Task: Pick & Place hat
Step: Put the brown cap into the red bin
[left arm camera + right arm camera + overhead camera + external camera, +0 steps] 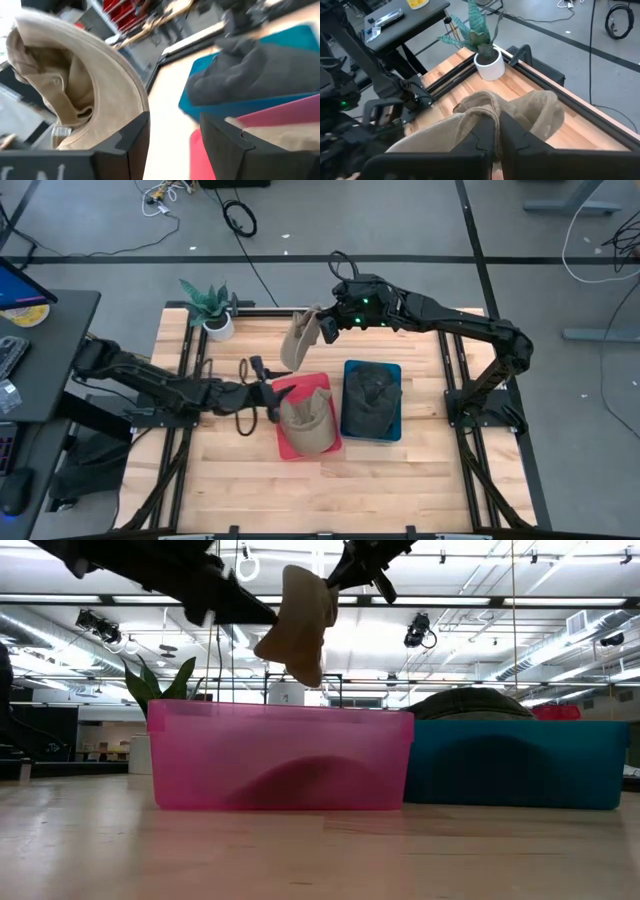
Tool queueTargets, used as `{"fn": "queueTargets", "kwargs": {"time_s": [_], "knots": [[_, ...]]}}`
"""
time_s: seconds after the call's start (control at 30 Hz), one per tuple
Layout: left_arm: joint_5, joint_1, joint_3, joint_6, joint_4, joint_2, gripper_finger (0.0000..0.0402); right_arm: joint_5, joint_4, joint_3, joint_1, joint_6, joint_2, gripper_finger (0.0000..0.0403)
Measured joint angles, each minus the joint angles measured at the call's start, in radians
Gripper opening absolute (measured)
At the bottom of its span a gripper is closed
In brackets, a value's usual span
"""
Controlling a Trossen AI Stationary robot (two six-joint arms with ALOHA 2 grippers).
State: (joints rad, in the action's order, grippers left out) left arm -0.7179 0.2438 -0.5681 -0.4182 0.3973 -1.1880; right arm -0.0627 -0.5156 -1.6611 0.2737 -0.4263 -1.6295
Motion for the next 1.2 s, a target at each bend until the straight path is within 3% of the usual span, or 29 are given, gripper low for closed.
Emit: {"fn": "queueTargets", "kwargs": {"time_s": [0.3, 0.53, 0.63, 0.73, 0.9, 1.2], "knots": [[-0.216, 0.002, -0.075, -0.066, 0.002, -0.126, 0.0177, 0.0, 0.003, 0.0, -0.043, 0.008, 0.0, 0.0008], [-0.234, 0.002, -0.094, -0.038, 0.003, -0.131, 0.0177, -0.004, 0.012, 0.0, -0.071, 0.009, 0.0, 0.0008], [-0.297, 0.001, -0.094, -0.038, 0.002, -0.131, 0.0174, -0.003, 0.011, 0.0, -0.088, 0.013, 0.0, 0.0008], [-0.347, 0.001, -0.094, -0.038, 0.002, -0.131, 0.0146, -0.003, 0.011, 0.0, -0.108, 0.031, 0.0, 0.0008], [-0.325, 0.032, -0.094, -0.042, -0.001, -0.126, 0.0022, -0.002, 0.003, 0.001, -0.138, 0.121, 0.0, 0.001], [-0.349, 0.059, -0.094, -0.04, 0.001, -0.127, 0.0013, -0.045, 0.005, 0.001, -0.19, 0.338, 0.001, 0.0079]]}}
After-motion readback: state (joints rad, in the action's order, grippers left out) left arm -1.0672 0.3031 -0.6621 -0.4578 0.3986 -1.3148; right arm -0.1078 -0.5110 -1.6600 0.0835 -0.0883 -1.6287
